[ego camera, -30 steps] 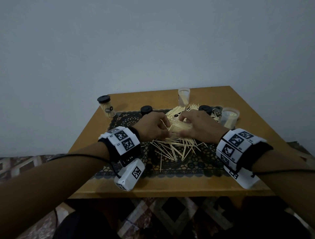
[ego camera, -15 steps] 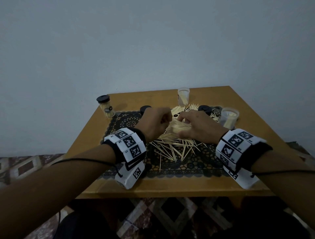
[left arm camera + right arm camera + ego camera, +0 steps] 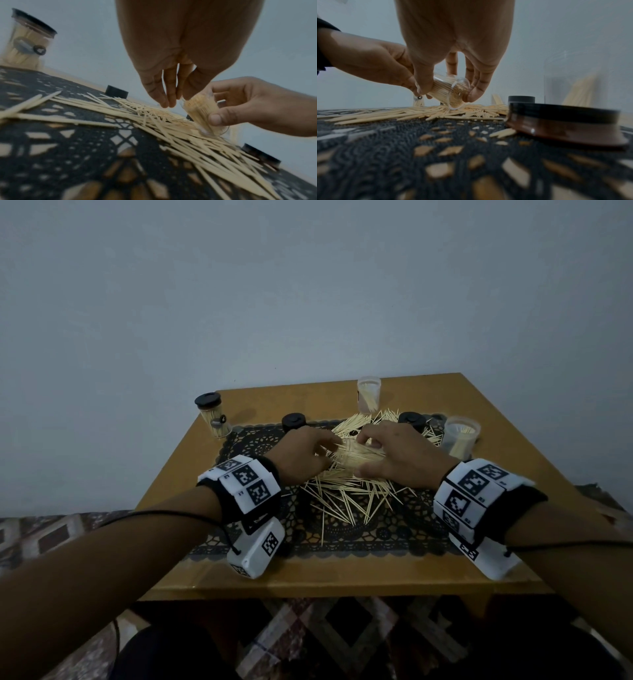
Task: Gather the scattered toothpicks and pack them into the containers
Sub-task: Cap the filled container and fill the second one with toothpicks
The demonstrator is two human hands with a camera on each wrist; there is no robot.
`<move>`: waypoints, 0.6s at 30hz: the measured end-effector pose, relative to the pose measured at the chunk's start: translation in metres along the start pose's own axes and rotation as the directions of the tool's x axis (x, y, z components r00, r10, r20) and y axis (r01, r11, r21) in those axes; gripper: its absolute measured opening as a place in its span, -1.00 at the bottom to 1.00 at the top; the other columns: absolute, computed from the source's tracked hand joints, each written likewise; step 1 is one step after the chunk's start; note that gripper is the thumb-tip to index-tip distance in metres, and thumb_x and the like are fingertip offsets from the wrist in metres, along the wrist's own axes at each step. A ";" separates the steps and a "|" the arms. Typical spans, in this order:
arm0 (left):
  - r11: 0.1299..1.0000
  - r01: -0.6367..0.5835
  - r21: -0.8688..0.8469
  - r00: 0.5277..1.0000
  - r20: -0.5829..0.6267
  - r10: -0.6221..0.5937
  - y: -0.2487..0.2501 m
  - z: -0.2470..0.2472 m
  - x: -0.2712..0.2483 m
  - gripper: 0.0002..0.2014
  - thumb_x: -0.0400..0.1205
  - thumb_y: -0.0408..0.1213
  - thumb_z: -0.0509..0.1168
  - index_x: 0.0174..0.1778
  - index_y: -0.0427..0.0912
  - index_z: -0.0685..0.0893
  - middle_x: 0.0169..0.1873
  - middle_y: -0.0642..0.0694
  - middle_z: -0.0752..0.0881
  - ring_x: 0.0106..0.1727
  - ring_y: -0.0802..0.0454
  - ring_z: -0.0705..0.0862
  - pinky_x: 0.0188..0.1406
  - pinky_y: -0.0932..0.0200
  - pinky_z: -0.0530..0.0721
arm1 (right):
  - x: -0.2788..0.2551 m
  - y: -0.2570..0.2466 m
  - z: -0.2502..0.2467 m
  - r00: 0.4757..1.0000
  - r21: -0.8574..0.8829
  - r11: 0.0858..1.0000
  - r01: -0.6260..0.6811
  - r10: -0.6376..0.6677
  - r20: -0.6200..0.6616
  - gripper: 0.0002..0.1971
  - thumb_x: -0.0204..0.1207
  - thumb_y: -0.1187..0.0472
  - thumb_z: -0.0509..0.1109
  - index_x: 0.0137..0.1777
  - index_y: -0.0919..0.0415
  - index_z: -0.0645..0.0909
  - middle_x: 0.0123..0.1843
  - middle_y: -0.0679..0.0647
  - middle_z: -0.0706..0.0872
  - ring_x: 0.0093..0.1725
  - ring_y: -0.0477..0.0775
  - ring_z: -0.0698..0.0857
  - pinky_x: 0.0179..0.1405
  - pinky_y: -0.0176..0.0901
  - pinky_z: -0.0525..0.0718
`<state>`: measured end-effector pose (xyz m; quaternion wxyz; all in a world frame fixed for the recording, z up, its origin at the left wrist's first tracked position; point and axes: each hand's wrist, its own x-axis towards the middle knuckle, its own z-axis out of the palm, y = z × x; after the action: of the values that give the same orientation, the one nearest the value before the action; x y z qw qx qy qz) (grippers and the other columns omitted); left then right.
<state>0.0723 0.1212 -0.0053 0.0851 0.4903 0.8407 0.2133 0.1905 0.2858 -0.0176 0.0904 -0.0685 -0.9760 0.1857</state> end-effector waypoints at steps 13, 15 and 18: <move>0.894 0.148 -0.423 0.960 0.278 -0.027 0.005 -0.001 -0.001 -0.21 0.14 -0.35 0.39 0.37 -0.36 0.44 0.18 -0.45 0.61 0.09 -0.30 0.60 0.07 -0.27 0.63 | 0.000 -0.001 0.000 0.998 -0.001 1.000 0.012 -0.012 -0.061 -0.49 0.34 -0.16 0.58 0.17 0.12 0.63 0.07 0.10 0.70 -0.01 0.07 0.63 -0.07 -0.06 0.58; 0.906 0.108 -0.410 0.975 0.224 -0.015 0.006 -0.006 -0.003 -0.38 0.44 -0.62 0.28 0.47 -0.36 0.36 0.18 -0.38 0.62 0.04 -0.24 0.61 -0.12 0.09 0.63 | -0.001 -0.001 -0.001 0.998 -0.001 1.000 -0.008 0.008 -0.061 -0.47 0.34 -0.17 0.57 0.20 0.12 0.62 0.10 0.09 0.68 0.05 0.08 0.64 -0.02 -0.05 0.59; 0.991 -0.050 0.121 0.985 0.167 0.030 -0.004 -0.017 -0.007 -0.44 0.59 -0.40 0.34 0.53 -0.12 0.40 0.44 -0.13 0.51 0.43 -0.04 0.48 0.33 0.19 0.45 | 0.000 0.001 -0.001 0.998 -0.004 1.000 -0.029 0.028 -0.054 -0.47 0.34 -0.18 0.57 0.20 0.11 0.62 0.14 0.10 0.68 0.08 0.08 0.64 0.00 -0.06 0.60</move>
<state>0.0669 0.1083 0.0079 0.1193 0.5274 0.8325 0.1208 0.1910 0.2868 -0.0172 0.1140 -0.0876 -0.9726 0.1828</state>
